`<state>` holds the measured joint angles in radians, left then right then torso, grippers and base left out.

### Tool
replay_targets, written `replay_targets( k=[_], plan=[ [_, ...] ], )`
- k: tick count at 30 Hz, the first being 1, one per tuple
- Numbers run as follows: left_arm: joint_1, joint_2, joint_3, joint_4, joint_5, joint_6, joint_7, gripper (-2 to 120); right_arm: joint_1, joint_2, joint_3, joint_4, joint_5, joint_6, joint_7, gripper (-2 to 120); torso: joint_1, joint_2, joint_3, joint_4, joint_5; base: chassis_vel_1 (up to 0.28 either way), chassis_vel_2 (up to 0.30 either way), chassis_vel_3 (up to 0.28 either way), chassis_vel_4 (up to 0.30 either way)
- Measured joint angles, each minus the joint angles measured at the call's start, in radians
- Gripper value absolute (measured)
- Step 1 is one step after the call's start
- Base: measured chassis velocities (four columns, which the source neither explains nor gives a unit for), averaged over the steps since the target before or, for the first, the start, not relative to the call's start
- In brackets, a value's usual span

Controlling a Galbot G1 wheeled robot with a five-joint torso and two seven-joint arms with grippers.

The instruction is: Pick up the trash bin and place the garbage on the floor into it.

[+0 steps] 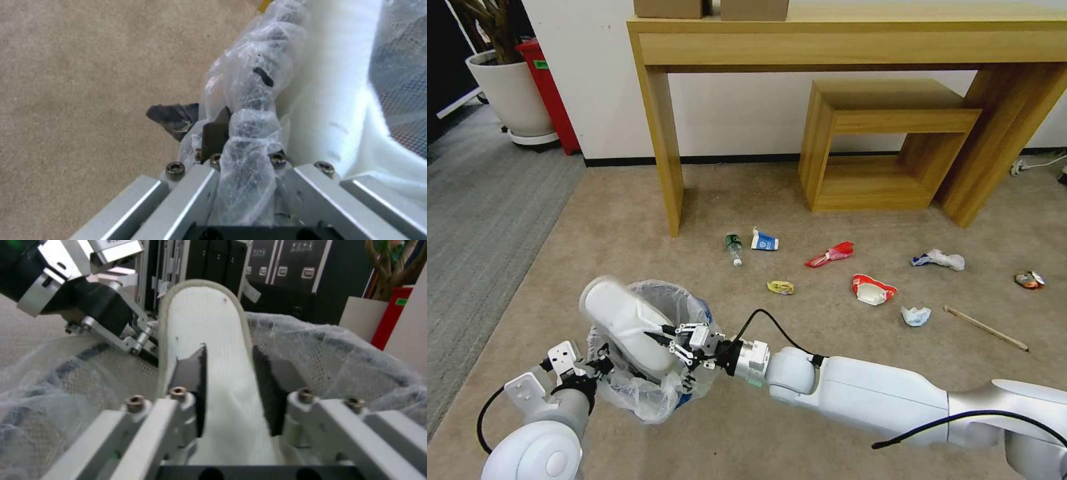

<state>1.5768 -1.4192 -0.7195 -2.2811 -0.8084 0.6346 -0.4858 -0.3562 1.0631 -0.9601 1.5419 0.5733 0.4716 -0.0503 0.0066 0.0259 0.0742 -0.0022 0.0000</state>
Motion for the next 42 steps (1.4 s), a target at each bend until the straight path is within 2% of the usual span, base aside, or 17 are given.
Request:
replay_targets(
  k=[6,7,11,12,14,16,18,28,31,32,35,36,39,42],
  plan=[
    [-0.004,0.001,0.002,0.012,0.000,0.000,0.000,0,-0.020,0.008,0.028,0.002,-0.001,0.001,0.011,57,0.000,0.000,0.000,0.0000,0.0001,0.000,0.000,0.000,0.000],
    [-0.004,0.001,0.002,0.012,0.000,0.000,0.000,0,-0.020,0.008,0.028,0.002,-0.001,0.001,0.011,57,0.000,0.000,0.000,0.0000,0.0001,0.000,0.000,0.000,0.000],
    [-0.006,0.006,0.001,0.023,0.000,0.000,0.000,0,-0.046,-0.006,0.096,0.072,0.043,-0.036,0.057,75,0.000,0.000,0.000,0.0001,0.0000,0.000,0.000,0.000,0.000],
    [-0.006,0.006,0.001,0.023,0.000,0.000,0.000,0,-0.046,-0.006,0.096,0.072,0.043,-0.036,0.057,75,0.000,0.000,0.000,0.0001,0.0000,0.000,0.000,0.000,0.000],
    [-0.007,0.009,-0.001,0.029,0.001,0.000,0.000,0,-0.063,-0.021,0.132,0.113,0.075,-0.062,0.079,86,0.000,0.000,0.000,0.0000,0.0000,0.000,0.000,0.000,0.000],
    [-0.009,0.011,-0.001,0.033,0.001,0.000,0.000,0,-0.072,-0.028,0.151,0.132,0.090,-0.073,0.088,89,0.000,0.000,0.000,0.0000,0.0000,0.000,0.000,0.000,0.000],
    [-0.011,0.012,-0.001,0.040,0.001,-0.001,0.000,0,-0.088,-0.044,0.191,0.165,0.111,-0.087,0.099,97,0.000,0.000,0.000,0.0000,0.0000,0.000,0.000,0.000,0.000],
    [-0.015,0.020,0.001,0.056,0.002,-0.001,-0.002,0,-0.155,-0.099,0.364,0.268,0.179,-0.136,0.137,100,0.000,0.000,0.000,0.0000,0.0002,0.000,0.000,0.000,0.000],
    [-0.015,0.026,0.001,0.061,0.002,-0.001,-0.003,0,-0.197,-0.133,0.474,0.308,0.223,-0.164,0.152,100,0.000,0.000,0.000,0.0000,0.0002,0.000,0.000,0.000,0.000],
    [-0.015,0.026,0.001,0.061,0.002,-0.001,-0.003,0,-0.197,-0.133,0.474,0.308,0.223,-0.164,0.152,100,0.000,0.000,0.000,0.0000,0.0002,0.000,0.000,0.000,0.000],
    [-0.015,0.032,0.002,0.063,0.001,-0.001,-0.003,0,-0.251,-0.176,0.600,0.344,0.262,-0.193,0.165,100,0.000,0.000,0.000,-0.0002,0.0002,0.000,0.000,0.000,0.000],
    [-0.015,0.032,0.002,0.063,0.001,-0.001,-0.003,0,-0.251,-0.176,0.600,0.344,0.262,-0.193,0.165,100,0.000,0.000,0.000,-0.0002,0.0002,0.000,0.000,0.000,0.000],
    [-0.014,0.037,-0.001,0.065,0.001,-0.001,-0.003,0,-0.312,-0.205,0.700,0.366,0.286,-0.216,0.178,100,0.000,0.000,0.000,0.0000,0.0001,0.000,0.000,0.000,0.000],
    [-0.010,0.042,-0.004,0.068,0.001,-0.001,-0.004,0,-0.358,-0.220,0.753,0.371,0.292,-0.229,0.189,100,0.000,0.000,0.000,-0.0002,0.0003,0.000,0.000,0.000,0.000]
  ],
)
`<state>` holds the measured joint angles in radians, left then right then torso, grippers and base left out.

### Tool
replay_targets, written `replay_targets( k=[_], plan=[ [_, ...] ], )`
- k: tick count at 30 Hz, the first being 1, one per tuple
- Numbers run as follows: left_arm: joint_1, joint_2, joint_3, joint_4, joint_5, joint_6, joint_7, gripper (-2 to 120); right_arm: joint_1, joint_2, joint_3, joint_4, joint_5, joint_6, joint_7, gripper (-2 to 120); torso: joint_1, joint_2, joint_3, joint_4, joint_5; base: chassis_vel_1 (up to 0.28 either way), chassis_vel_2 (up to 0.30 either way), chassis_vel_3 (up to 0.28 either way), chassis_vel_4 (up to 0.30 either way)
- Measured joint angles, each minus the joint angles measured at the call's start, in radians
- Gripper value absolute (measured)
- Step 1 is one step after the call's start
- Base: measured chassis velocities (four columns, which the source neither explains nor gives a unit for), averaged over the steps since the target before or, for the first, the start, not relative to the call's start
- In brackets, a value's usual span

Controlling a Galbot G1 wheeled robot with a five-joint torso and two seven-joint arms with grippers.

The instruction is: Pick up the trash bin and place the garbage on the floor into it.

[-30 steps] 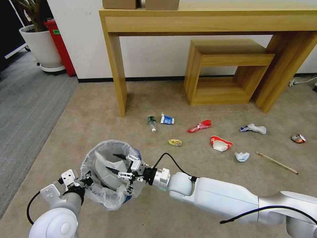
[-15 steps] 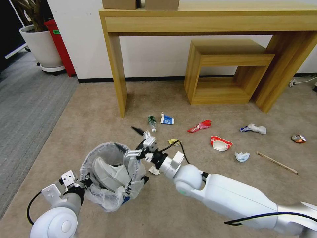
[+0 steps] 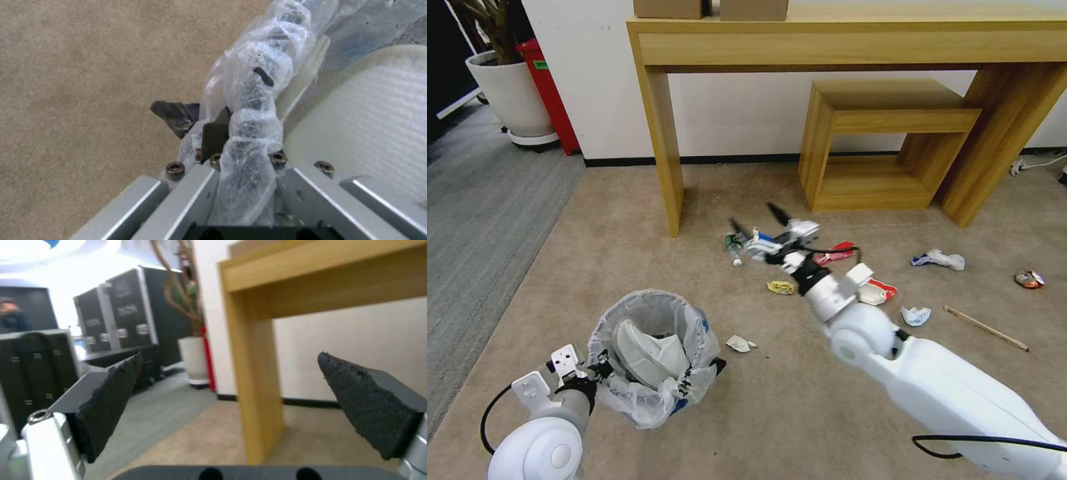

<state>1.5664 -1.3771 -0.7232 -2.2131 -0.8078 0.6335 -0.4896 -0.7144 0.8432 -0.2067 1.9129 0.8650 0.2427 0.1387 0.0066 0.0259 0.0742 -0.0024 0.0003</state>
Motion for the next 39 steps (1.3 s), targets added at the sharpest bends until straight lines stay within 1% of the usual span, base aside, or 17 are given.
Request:
replay_targets(
  k=[5,11,13,14,17,18,22,23,26,27,31,33,35,36,37,38,39],
  plan=[
    [0.003,0.001,-0.005,0.008,0.001,0.000,0.000,0,-0.046,-0.012,0.033,-0.001,0.007,-0.015,0.021,100,0.000,0.000,0.000,0.0002,0.0000,0.000,0.000,0.000,0.000],
    [0.012,-0.003,-0.007,0.012,0.008,-0.003,-0.001,0,-0.068,-0.010,0.007,-0.030,0.090,-0.104,0.112,100,0.000,0.000,0.000,0.0001,-0.0003,0.000,0.000,0.000,0.000],
    [0.015,-0.005,-0.011,0.011,0.008,-0.003,0.000,0,-0.061,0.002,-0.029,-0.048,0.123,-0.164,0.166,100,0.000,0.000,0.000,0.0002,-0.0003,0.000,0.000,0.000,0.000],
    [0.015,-0.005,-0.011,0.011,0.008,-0.003,0.000,0,-0.061,0.002,-0.029,-0.048,0.123,-0.164,0.166,100,0.000,0.000,0.000,0.0002,-0.0003,0.000,0.000,0.000,0.000],
    [0.019,-0.008,-0.020,0.008,0.009,-0.009,0.002,0,-0.031,0.034,-0.114,-0.078,0.174,-0.300,0.291,100,0.000,0.000,0.000,0.0002,-0.0003,0.000,0.000,0.000,0.000],
    [0.019,-0.008,-0.020,0.008,0.009,-0.009,0.002,0,-0.031,0.034,-0.114,-0.078,0.174,-0.300,0.291,100,0.000,0.000,0.000,0.0002,-0.0003,0.000,0.000,0.000,0.000],
    [0.022,-0.012,-0.030,0.008,0.011,-0.015,0.005,0,0.011,0.075,-0.216,-0.126,0.202,-0.441,0.417,100,0.000,0.000,0.000,0.0003,-0.0003,0.000,0.000,0.000,0.000],
    [0.022,-0.012,-0.030,0.008,0.011,-0.015,0.005,0,0.011,0.075,-0.216,-0.126,0.202,-0.441,0.417,100,0.000,0.000,0.000,0.0003,-0.0003,0.000,0.000,0.000,0.000],
    [0.022,-0.018,-0.033,0.008,0.012,-0.017,0.007,0,0.039,0.099,-0.294,-0.179,0.206,-0.511,0.472,100,0.000,0.000,0.000,0.0002,-0.0004,0.000,0.000,0.000,0.000],
    [0.022,-0.018,-0.033,0.008,0.012,-0.017,0.007,0,0.039,0.099,-0.294,-0.179,0.206,-0.511,0.472,100,0.000,0.000,0.000,0.0002,-0.0004,0.000,0.000,0.000,0.000],
    [0.021,-0.028,-0.031,0.010,0.018,-0.019,0.010,0,0.057,0.132,-0.361,-0.251,0.210,-0.568,0.521,100,0.000,0.000,0.000,0.0002,-0.0005,0.000,0.000,0.000,0.000],
    [0.021,-0.032,-0.030,0.012,0.021,-0.021,0.012,0,0.062,0.152,-0.384,-0.283,0.215,-0.587,0.542,100,0.000,0.000,0.000,0.0001,-0.0005,0.000,0.000,0.000,0.000],
    [0.022,-0.035,-0.031,0.013,0.024,-0.023,0.014,0,0.072,0.199,-0.416,-0.353,0.213,-0.614,0.570,100,0.000,0.000,0.000,0.0001,-0.0006,0.000,0.000,0.000,0.000],
    [0.022,-0.035,-0.031,0.013,0.024,-0.023,0.014,0,0.072,0.199,-0.416,-0.353,0.213,-0.614,0.570,100,0.000,0.000,0.000,0.0001,-0.0006,0.000,0.000,0.000,0.000],
    [0.024,-0.036,-0.033,0.013,0.024,-0.023,0.015,0,0.083,0.257,-0.439,-0.424,0.193,-0.618,0.573,100,0.000,0.000,0.000,0.0001,-0.0003,0.000,0.000,0.000,0.000],
    [0.024,-0.036,-0.033,0.013,0.024,-0.023,0.015,0,0.083,0.257,-0.439,-0.424,0.193,-0.618,0.573,100,0.000,0.000,0.000,0.0001,-0.0003,0.000,0.000,0.000,0.000],
    [0.026,-0.040,-0.033,0.012,0.024,-0.024,0.015,0,0.096,0.325,-0.455,-0.480,0.182,-0.615,0.567,100,0.000,0.000,0.000,0.0002,-0.0003,0.000,0.000,0.000,0.000]
  ],
)
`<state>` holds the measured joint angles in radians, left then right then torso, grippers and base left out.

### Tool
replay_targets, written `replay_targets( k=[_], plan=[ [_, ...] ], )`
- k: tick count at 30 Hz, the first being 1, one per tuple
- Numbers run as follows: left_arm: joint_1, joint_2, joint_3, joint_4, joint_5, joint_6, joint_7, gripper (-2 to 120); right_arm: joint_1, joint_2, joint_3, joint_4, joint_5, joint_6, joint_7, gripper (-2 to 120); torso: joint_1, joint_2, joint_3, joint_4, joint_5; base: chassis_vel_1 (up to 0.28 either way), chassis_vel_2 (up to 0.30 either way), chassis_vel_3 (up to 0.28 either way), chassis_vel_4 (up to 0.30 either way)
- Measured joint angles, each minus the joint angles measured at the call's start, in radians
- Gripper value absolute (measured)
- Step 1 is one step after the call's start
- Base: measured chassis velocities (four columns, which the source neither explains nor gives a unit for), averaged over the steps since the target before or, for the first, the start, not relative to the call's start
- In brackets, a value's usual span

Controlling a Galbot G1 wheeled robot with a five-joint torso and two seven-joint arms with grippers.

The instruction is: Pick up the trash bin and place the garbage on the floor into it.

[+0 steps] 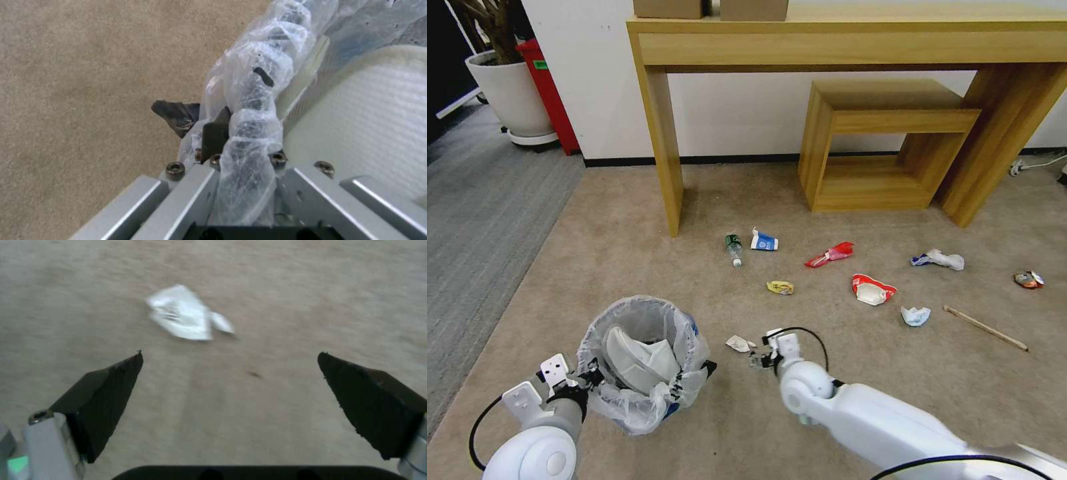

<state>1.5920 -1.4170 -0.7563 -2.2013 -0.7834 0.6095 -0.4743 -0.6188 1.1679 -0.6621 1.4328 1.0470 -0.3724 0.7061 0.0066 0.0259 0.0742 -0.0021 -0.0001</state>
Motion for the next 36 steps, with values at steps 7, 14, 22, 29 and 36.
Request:
replay_targets(
  k=[7,14,22,29,36],
  plan=[
    [0.002,0.004,-0.001,0.000,0.001,-0.005,0.002,0,0.040,0.109,-0.053,-0.139,-0.032,0.013,-0.023,100,0.000,0.000,0.000,0.0000,-0.0001,0.000,0.000,0.000,0.000],
    [-0.004,0.006,0.003,0.007,-0.001,-0.006,0.002,0,0.050,0.139,-0.056,-0.219,-0.060,0.021,-0.033,100,0.000,0.000,0.000,-0.0001,0.0000,0.000,0.000,0.000,0.000],
    [-0.003,0.006,0.006,0.005,-0.003,-0.006,0.003,0,0.053,0.174,-0.070,-0.321,-0.094,0.057,-0.065,100,0.000,0.000,0.000,-0.0001,0.0001,0.000,0.000,0.000,0.000],
    [-0.006,0.008,0.011,0.008,-0.004,-0.007,0.004,0,0.063,0.204,-0.084,-0.390,-0.111,0.082,-0.086,99,0.000,0.000,0.000,-0.0001,0.0001,0.000,0.000,0.000,0.000],
    [-0.011,0.010,0.016,0.014,-0.005,-0.010,0.006,0,0.075,0.228,-0.096,-0.438,-0.136,0.122,-0.112,99,0.000,0.000,0.000,-0.0001,0.0000,0.000,0.000,0.000,0.000]
  ],
)
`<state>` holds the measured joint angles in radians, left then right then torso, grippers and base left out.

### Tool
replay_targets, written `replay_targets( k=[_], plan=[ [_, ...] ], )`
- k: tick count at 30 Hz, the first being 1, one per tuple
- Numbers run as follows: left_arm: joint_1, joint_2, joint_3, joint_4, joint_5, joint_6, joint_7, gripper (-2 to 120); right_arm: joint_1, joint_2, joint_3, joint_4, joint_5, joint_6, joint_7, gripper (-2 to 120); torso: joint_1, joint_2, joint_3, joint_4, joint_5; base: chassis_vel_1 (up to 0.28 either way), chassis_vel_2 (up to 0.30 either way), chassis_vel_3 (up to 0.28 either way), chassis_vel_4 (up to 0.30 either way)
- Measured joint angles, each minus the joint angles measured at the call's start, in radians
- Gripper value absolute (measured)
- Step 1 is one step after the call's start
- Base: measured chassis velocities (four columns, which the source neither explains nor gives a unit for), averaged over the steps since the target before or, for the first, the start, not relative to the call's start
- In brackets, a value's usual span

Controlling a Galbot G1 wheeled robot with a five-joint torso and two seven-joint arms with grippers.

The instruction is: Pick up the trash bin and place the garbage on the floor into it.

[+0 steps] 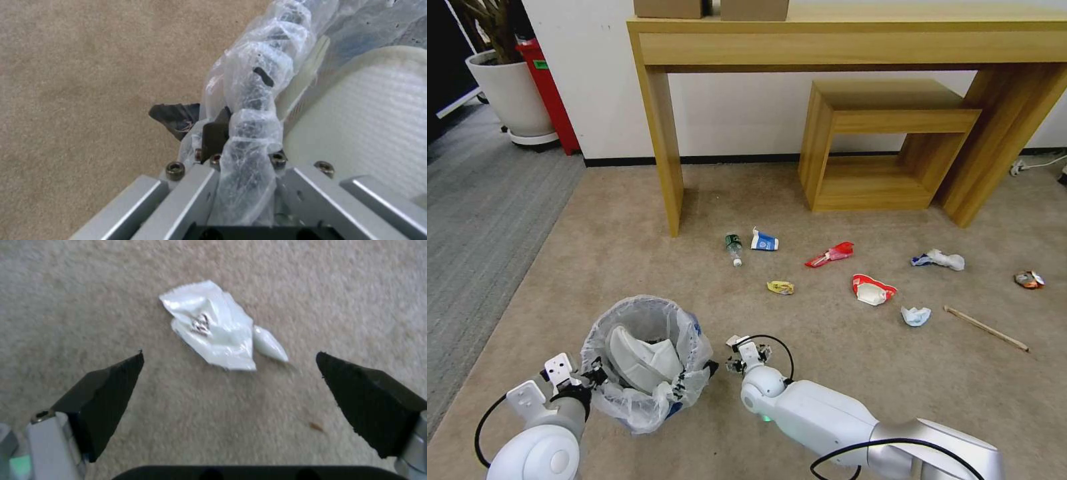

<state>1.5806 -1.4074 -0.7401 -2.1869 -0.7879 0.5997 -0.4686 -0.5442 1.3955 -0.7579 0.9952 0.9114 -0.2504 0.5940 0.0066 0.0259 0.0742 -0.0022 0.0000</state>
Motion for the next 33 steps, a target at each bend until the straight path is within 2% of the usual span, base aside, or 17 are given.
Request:
replay_targets(
  k=[13,17,20,22,25,26,28,29,33],
  plan=[
    [0.001,-0.002,0.004,-0.007,0.000,-0.002,0.001,0,0.011,0.046,-0.027,-0.091,-0.055,0.054,-0.041,95,0.000,0.000,0.000,0.0001,0.0000,0.000,0.000,0.000,0.000],
    [0.000,-0.001,0.006,-0.005,0.000,-0.004,0.003,0,0.014,0.061,-0.027,-0.129,-0.075,0.068,-0.050,87,0.000,0.000,0.000,0.0001,0.0000,0.000,0.000,0.000,0.000],
    [-0.001,0.001,0.007,0.001,0.000,-0.006,0.005,0,0.014,0.064,-0.024,-0.137,-0.082,0.072,-0.052,76,0.000,0.000,0.000,0.0000,0.0000,0.000,0.000,0.000,0.000],
    [-0.001,0.001,0.007,0.001,0.000,-0.006,0.005,0,0.014,0.064,-0.023,-0.137,-0.084,0.073,-0.053,72,0.000,0.000,0.000,0.0001,0.0000,0.000,0.000,0.000,0.000],
    [-0.003,0.002,0.008,0.002,0.000,-0.007,0.005,0,0.011,0.063,-0.023,-0.144,-0.090,0.076,-0.056,55,0.000,0.000,0.000,0.0001,0.0001,0.000,0.000,0.000,0.000],
    [-0.003,0.002,0.008,0.002,0.000,-0.007,0.005,0,0.011,0.063,-0.023,-0.144,-0.090,0.076,-0.056,55,0.000,0.000,0.000,0.0001,0.0001,0.000,0.000,0.000,0.000],
    [-0.004,0.001,0.011,0.004,0.001,-0.007,0.006,0,0.009,0.060,-0.022,-0.148,-0.098,0.083,-0.060,45,0.000,0.000,0.000,0.0000,0.0000,0.000,0.000,0.000,0.000],
    [-0.004,0.001,0.011,0.004,0.001,-0.007,0.006,0,0.009,0.060,-0.022,-0.148,-0.098,0.083,-0.060,45,0.000,0.000,0.000,0.0000,0.0000,0.000,0.000,0.000,0.000],
    [-0.007,-0.003,0.015,0.009,0.004,-0.008,0.006,0,0.005,0.055,-0.022,-0.152,-0.111,0.091,-0.067,25,0.000,0.000,0.000,0.0000,0.0001,0.000,0.000,0.000,0.000]
  ],
)
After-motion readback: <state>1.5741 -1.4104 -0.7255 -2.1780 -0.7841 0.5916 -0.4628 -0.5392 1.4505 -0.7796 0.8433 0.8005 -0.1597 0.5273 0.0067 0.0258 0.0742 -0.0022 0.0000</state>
